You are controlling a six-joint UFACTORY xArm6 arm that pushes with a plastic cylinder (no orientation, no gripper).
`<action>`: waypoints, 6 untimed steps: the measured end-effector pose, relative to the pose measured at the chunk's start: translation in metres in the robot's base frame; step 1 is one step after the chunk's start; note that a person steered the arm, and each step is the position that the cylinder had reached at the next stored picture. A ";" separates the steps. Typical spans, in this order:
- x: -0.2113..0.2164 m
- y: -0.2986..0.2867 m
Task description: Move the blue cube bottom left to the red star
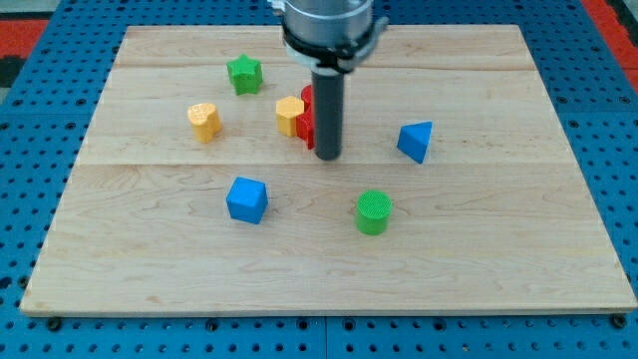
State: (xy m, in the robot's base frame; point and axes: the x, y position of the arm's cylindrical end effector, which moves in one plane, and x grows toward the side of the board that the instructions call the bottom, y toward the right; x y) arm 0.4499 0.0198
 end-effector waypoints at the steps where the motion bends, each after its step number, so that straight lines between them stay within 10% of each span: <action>1: 0.067 0.016; 4: 0.075 -0.117; 6: 0.064 -0.092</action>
